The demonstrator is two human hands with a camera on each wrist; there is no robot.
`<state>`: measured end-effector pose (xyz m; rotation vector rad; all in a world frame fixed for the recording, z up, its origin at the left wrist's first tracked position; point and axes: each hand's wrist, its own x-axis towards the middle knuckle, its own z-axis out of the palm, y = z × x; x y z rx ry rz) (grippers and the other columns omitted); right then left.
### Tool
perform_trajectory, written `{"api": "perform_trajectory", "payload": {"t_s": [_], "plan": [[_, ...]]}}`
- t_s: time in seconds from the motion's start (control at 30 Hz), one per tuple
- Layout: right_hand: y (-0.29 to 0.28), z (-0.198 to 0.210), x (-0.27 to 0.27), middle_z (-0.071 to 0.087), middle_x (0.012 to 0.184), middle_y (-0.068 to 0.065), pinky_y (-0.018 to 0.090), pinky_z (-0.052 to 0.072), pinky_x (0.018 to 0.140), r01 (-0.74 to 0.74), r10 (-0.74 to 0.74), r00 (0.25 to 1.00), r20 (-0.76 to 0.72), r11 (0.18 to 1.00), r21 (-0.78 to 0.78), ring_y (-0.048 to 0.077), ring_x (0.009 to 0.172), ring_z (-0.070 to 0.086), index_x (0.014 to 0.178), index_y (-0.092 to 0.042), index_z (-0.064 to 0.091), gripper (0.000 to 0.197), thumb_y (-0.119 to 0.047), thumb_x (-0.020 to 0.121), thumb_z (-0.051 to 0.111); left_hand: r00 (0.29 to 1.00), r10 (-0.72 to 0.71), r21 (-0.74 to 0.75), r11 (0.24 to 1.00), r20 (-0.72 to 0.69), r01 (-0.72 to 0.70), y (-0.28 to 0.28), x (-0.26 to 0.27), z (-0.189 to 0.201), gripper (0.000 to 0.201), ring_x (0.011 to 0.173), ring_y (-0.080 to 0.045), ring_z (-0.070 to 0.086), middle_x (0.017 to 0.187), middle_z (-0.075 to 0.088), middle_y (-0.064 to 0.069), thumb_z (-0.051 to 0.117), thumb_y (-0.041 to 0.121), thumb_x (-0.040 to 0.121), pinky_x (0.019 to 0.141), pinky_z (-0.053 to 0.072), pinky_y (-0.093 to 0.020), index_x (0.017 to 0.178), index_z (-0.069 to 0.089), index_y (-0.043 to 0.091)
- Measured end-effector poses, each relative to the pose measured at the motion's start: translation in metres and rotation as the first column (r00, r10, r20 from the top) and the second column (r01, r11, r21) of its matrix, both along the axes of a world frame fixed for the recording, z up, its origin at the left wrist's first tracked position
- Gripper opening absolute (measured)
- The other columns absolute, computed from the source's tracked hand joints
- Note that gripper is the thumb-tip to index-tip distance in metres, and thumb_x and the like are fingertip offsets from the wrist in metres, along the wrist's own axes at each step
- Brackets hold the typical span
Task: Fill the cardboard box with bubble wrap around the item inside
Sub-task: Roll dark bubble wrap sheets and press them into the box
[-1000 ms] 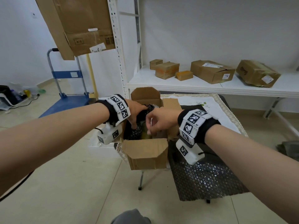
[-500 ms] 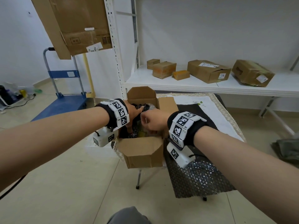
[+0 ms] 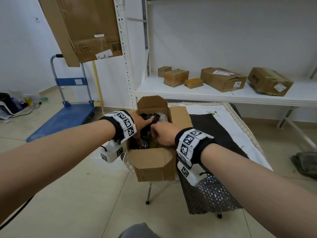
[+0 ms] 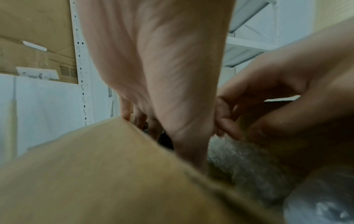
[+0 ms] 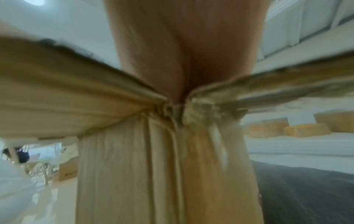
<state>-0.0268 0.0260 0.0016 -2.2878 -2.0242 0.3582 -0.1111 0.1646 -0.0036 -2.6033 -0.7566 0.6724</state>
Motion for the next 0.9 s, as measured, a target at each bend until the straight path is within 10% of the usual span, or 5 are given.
{"api": "perform_trajectory", "payload": {"t_s": [0.2,0.43,0.57,0.8,0.9], "plan": [[0.005,-0.001,0.001,0.051,0.13,0.018,0.038,0.047,0.085,0.036,-0.026,0.978,0.209,0.998,-0.046,0.035,0.114,0.057,0.131,-0.009,0.048,0.038,-0.017,0.094,0.056,0.999,-0.003,-0.022,1.0,0.033,0.004,-0.004,0.005,0.0,0.138,0.118,-0.031,0.056,0.13,0.059,-0.013,0.074,0.071,0.061,0.103,0.045,-0.04,0.154,-0.013,0.018],[-0.003,0.009,0.003,0.055,0.135,0.012,0.028,0.039,0.086,-0.052,0.076,0.994,0.077,0.96,-0.275,0.029,0.121,0.054,0.134,-0.012,0.051,0.033,-0.014,0.102,0.043,0.999,0.012,-0.053,0.999,0.04,-0.009,-0.008,0.005,-0.002,0.138,0.121,-0.031,0.054,0.134,0.056,-0.014,0.075,0.068,0.064,0.103,0.044,-0.039,0.153,-0.016,0.015],[-0.009,0.018,0.004,0.059,0.129,0.01,0.03,0.045,0.092,0.01,-0.02,0.996,-0.081,0.993,-0.121,0.028,0.118,0.057,0.122,-0.011,0.058,0.028,-0.006,0.097,0.048,0.997,0.032,-0.093,0.995,0.068,-0.025,-0.015,0.003,0.003,0.132,0.12,-0.03,0.054,0.137,0.053,-0.012,0.081,0.059,0.062,0.102,0.045,-0.04,0.154,-0.004,0.019],[-0.026,0.017,0.008,0.068,0.113,0.008,0.037,0.056,0.089,0.02,-0.022,1.0,-0.018,0.992,-0.126,0.026,0.104,0.064,0.099,-0.018,0.061,0.021,-0.001,0.09,0.052,0.993,-0.015,-0.11,0.994,0.113,0.027,-0.037,-0.006,0.031,0.059,0.089,-0.02,0.054,0.096,0.056,0.001,0.086,0.037,0.065,0.061,0.04,-0.028,0.11,0.053,0.018],[-0.028,0.014,0.008,0.07,0.113,0.008,0.036,0.058,0.085,-0.004,-0.004,0.999,-0.048,0.984,-0.179,0.024,0.099,0.067,0.104,-0.015,0.065,0.027,0.001,0.09,0.049,1.0,0.025,-0.238,0.971,-0.014,-0.028,-0.036,-0.007,0.03,0.022,0.087,-0.016,0.06,0.09,0.068,0.003,0.078,0.014,0.073,0.069,0.052,-0.027,0.092,0.071,0.022]]}}
